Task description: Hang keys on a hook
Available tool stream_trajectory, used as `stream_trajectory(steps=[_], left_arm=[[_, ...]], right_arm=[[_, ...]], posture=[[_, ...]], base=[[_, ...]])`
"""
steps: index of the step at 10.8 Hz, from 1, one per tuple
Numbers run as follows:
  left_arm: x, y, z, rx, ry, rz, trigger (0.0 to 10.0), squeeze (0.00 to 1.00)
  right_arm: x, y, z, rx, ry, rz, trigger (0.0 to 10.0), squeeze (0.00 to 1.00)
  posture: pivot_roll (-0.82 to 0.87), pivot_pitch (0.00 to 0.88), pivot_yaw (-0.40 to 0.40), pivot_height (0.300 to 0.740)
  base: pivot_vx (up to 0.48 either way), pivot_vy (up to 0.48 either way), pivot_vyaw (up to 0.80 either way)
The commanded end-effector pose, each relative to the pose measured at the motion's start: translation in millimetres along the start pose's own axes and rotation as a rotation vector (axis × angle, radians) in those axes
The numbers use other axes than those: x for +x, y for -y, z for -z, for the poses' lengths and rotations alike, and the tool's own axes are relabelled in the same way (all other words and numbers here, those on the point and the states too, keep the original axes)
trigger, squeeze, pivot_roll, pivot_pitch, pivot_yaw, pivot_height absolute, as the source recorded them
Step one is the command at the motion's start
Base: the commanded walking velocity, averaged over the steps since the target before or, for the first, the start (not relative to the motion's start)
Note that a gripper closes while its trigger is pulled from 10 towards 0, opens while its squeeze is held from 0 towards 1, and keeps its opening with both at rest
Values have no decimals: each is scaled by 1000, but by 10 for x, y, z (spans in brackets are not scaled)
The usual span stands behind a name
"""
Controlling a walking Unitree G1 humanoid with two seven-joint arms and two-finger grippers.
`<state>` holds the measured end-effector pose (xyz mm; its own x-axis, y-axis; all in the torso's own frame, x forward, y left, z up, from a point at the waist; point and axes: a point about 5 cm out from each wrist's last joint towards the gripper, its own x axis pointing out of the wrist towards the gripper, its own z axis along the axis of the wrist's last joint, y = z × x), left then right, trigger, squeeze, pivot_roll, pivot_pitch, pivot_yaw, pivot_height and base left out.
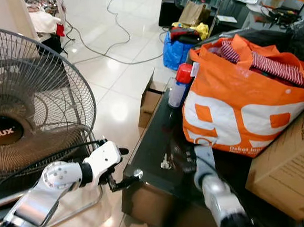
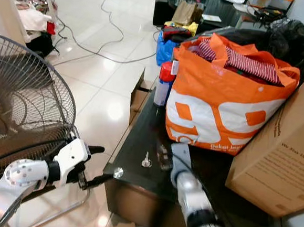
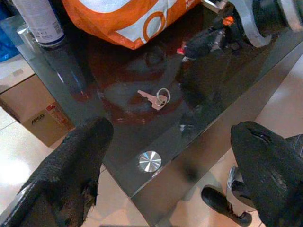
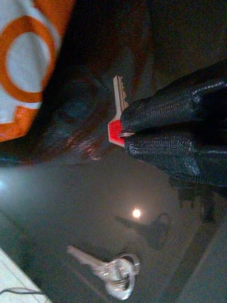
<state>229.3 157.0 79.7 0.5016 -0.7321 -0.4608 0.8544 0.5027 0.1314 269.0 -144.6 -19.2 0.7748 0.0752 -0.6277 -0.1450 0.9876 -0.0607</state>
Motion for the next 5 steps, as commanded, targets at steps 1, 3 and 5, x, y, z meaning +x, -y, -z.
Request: stream_trajectory(steps=[1, 3, 5], left_arm=[[-13, -27, -54, 7, 17, 3, 10000, 0], [-12, -19, -62, 5, 18, 13, 10000, 0], [-6, -14, -74, 9, 20, 19, 10000, 0]], right_arm=[[-19, 70, 16, -3, 4, 4, 10000, 0], [-35, 67, 80, -1, -14, -3, 10000, 0], [-39, 29, 80, 4, -13, -14, 10000, 1000]], posture=[[-7, 41, -67, 740], [-10, 34, -65, 740], [-8, 25, -64, 740]], base=[[0, 0, 0], [0, 0, 0], [0, 0, 0]])
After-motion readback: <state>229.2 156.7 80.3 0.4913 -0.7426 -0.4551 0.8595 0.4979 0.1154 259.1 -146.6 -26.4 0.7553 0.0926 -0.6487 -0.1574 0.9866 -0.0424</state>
